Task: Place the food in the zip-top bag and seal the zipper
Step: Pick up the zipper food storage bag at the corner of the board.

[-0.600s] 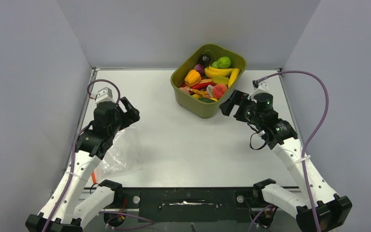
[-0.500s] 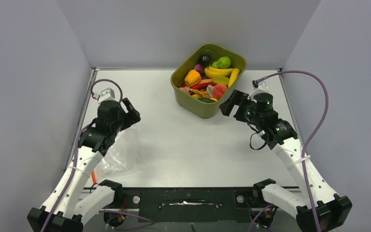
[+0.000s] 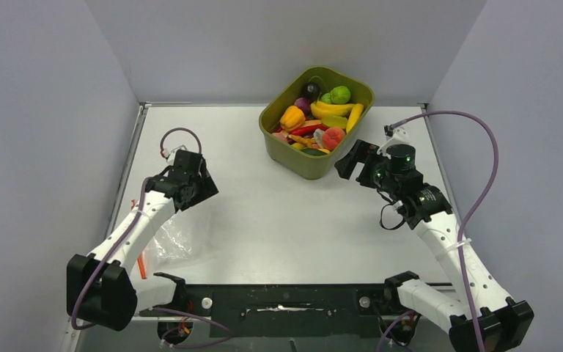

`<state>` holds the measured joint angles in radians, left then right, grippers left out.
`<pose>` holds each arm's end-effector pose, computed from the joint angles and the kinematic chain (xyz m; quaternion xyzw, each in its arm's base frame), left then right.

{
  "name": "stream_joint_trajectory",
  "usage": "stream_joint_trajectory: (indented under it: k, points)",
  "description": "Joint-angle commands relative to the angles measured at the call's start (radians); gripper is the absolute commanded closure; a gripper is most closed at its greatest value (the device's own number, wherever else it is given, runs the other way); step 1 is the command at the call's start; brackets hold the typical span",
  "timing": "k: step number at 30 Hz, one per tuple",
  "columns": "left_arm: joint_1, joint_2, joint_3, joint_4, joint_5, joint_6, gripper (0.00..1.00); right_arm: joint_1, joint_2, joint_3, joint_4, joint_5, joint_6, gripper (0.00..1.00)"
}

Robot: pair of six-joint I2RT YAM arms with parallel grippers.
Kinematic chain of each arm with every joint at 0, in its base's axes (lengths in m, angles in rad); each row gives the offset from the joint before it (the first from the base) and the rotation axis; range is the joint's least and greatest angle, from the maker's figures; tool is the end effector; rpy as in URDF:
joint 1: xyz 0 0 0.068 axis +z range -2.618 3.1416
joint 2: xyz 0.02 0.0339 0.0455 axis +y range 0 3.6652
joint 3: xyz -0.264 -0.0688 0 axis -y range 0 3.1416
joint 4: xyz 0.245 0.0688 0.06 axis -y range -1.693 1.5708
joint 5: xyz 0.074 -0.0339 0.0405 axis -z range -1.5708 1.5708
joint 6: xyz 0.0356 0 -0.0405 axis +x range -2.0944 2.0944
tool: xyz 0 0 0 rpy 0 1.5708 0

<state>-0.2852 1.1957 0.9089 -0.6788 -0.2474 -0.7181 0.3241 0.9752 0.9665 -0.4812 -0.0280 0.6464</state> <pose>0.2299 -0.0583 0.2581 -0.2394 0.9173 -0.0389 0.3159 0.2026 0.0691 0.3383 0.1305 0.8474 0.2506 0.4495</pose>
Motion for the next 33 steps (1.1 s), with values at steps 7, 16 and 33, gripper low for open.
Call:
stream_joint_trajectory:
  k: [7,16,33]
  points:
    - [0.006,0.109,-0.023,0.024,-0.006,-0.020,0.43,-0.015,-0.050,-0.003,0.021,0.018,-0.016,0.02]
    - [0.003,0.108,-0.066,0.078,0.084,-0.003,0.98,-0.017,-0.051,-0.004,0.021,0.014,-0.011,0.02]
    - [-0.006,-0.032,-0.026,0.240,0.452,-0.074,1.00,0.019,0.029,-0.002,0.007,-0.048,0.019,0.08]
